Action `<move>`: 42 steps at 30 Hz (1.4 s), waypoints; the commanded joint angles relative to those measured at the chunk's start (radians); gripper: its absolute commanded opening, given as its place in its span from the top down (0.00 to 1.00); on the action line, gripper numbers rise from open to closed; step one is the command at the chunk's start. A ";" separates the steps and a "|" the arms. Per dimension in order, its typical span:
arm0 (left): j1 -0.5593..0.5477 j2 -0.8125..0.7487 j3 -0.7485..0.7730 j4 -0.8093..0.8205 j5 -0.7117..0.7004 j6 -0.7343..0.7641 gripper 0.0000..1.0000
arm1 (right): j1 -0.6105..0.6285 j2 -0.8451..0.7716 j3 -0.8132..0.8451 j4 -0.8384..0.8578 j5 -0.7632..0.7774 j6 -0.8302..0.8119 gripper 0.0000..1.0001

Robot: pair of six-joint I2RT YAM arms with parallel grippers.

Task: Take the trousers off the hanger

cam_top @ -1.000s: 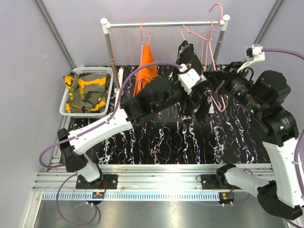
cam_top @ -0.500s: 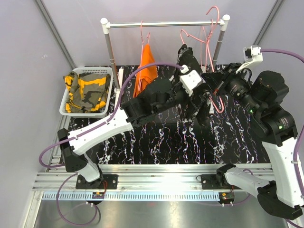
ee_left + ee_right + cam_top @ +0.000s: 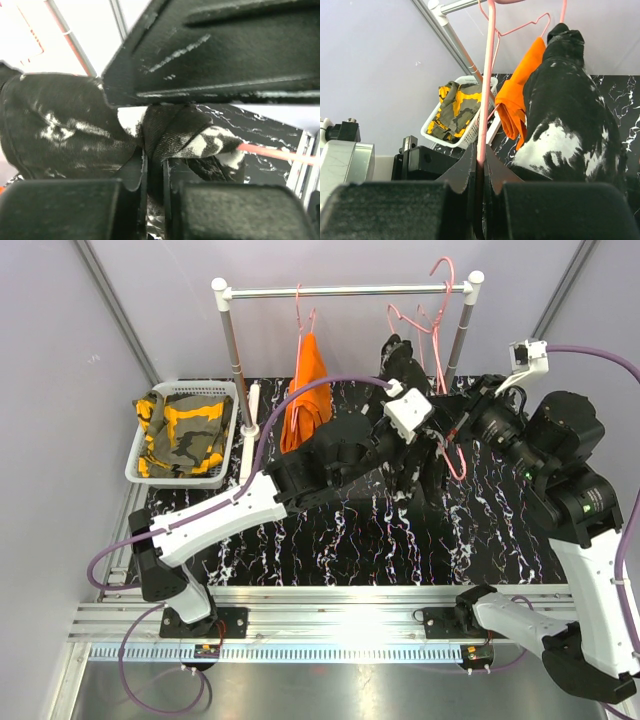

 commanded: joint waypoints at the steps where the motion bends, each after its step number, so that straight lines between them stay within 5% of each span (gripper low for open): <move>1: 0.000 -0.007 0.027 0.139 -0.119 0.000 1.00 | 0.001 -0.065 0.023 0.225 -0.053 0.017 1.00; 10: -0.003 -0.162 -0.068 0.247 -0.298 0.002 1.00 | 0.001 -0.031 -0.097 0.136 0.151 -0.077 1.00; 24: -0.003 -0.332 0.000 0.221 -0.409 0.080 1.00 | 0.003 -0.044 -0.384 0.150 0.205 -0.092 1.00; 34: -0.002 -0.334 0.118 0.032 -0.265 -0.023 1.00 | 0.003 -0.050 -0.399 0.190 0.175 -0.086 1.00; 42: 0.000 -0.321 0.066 -0.138 0.020 -0.109 0.96 | 0.003 -0.079 -0.136 0.146 0.007 -0.077 1.00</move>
